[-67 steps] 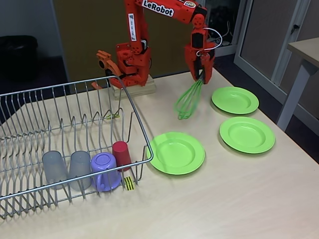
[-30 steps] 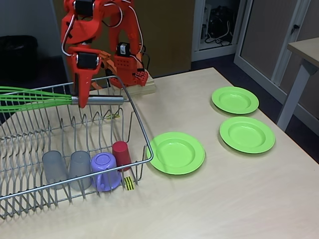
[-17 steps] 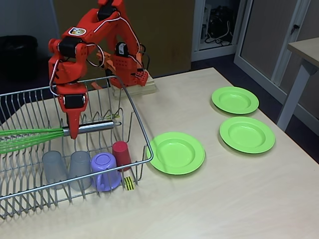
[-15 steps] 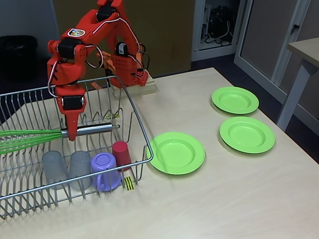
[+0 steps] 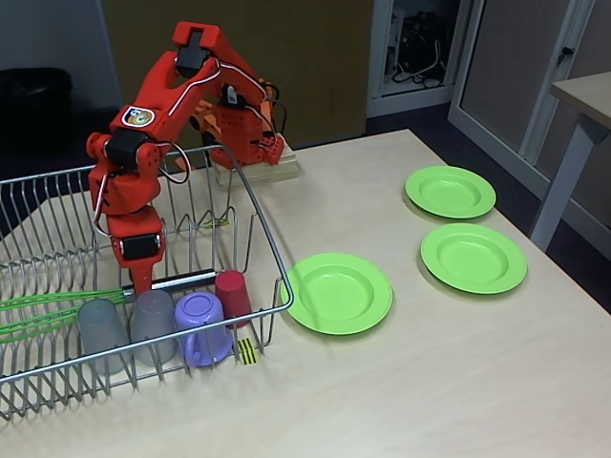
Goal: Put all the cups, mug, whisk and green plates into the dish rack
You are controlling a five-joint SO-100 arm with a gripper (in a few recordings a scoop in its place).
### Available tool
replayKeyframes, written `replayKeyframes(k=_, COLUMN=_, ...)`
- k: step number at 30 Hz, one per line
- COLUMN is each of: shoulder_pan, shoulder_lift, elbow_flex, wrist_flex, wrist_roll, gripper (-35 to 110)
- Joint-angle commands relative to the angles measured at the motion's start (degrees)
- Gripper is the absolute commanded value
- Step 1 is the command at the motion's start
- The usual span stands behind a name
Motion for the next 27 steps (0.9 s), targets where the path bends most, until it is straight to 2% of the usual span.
replayKeyframes(k=1, shoulder_pan=0.8, shoulder_lift=-1.4, elbow_flex=-4.7, wrist_flex=0.5, wrist_roll=-0.4, gripper=0)
replayKeyframes(k=6, shoulder_pan=0.6, shoulder_lift=-5.2, elbow_flex=-8.3, wrist_flex=0.9, wrist_roll=-0.2, gripper=0)
replayKeyframes(k=11, shoulder_pan=0.5, shoulder_lift=-6.9, elbow_flex=-10.5, wrist_flex=1.4, wrist_roll=-0.4, gripper=13)
replayKeyframes(k=18, shoulder_pan=0.4, shoulder_lift=-6.7, elbow_flex=-12.3, wrist_flex=3.5, wrist_roll=-0.7, gripper=21)
replayKeyframes(k=27, shoulder_pan=-0.1, shoulder_lift=2.6, elbow_flex=-8.5, wrist_flex=6.2, wrist_roll=-0.9, gripper=19)
